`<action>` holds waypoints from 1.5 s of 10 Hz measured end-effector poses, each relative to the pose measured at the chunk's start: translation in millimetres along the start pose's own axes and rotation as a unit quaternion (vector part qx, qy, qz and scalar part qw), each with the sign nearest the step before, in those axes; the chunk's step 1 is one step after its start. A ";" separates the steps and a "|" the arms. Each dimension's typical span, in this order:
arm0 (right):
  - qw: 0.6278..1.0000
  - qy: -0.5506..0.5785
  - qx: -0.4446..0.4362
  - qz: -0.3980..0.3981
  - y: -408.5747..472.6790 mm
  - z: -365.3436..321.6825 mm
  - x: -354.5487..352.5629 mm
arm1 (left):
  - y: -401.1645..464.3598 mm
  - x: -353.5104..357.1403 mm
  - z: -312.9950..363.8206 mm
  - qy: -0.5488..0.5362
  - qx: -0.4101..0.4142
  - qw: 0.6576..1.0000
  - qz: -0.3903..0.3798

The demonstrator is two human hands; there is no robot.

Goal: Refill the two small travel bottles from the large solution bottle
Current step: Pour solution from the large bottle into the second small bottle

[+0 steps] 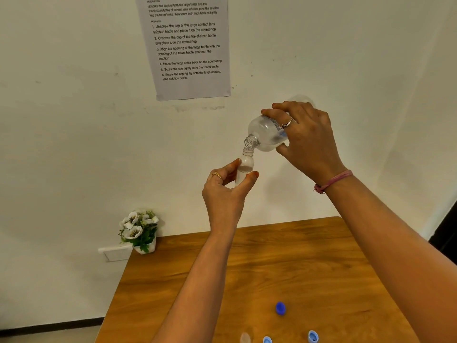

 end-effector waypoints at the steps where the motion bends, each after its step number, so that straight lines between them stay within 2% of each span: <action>1: 1.000 0.000 0.000 -0.001 -0.2 -0.9 0.1 | -1.0 0.4 0.1 -0.003 -0.001 1.000 0.001; 15: 1.000 0.006 0.000 -0.001 -0.9 5.9 6.1 | -1.2 7.0 -1.3 -0.007 -0.004 1.000 0.002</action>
Point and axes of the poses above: each hand's wrist, its own y-axis towards the middle knuckle, its own x-axis out of the palm, z = x × y, the point moved 2 cm from there along y, towards the middle knuckle, and after that the axes turned 15 degrees about -y, right-handed, at the moved point
